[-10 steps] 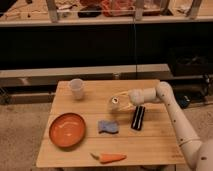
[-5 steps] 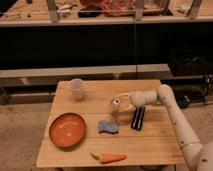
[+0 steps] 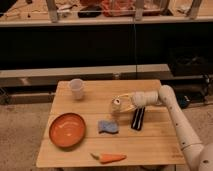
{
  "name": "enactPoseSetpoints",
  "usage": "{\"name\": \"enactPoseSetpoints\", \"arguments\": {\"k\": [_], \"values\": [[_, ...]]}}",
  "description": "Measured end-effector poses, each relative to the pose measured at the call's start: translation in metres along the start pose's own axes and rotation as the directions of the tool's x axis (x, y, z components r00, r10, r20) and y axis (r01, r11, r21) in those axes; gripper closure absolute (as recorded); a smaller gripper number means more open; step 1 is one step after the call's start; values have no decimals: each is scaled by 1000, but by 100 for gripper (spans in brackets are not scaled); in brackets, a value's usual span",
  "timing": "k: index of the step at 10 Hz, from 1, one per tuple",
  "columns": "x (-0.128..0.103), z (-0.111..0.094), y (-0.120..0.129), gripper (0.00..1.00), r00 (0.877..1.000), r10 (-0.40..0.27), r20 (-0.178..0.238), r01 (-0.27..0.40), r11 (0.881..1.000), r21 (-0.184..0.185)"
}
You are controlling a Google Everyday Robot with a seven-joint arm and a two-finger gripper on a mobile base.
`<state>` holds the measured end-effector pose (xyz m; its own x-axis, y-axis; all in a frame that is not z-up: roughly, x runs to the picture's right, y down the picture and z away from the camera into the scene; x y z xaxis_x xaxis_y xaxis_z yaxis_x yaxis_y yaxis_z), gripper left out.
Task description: Stand the bottle upright
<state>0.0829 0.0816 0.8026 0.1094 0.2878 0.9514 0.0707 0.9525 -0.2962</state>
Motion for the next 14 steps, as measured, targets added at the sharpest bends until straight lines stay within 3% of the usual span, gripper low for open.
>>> {"name": "enactPoseSetpoints", "arguments": {"k": [6, 8, 14], "values": [[-19, -2, -11, 100, 998, 57, 22, -58, 998, 4], [-29, -2, -14, 100, 996, 91, 17, -91, 996, -14], [-33, -6, -17, 100, 983, 183, 28, -180, 981, -71]]}}
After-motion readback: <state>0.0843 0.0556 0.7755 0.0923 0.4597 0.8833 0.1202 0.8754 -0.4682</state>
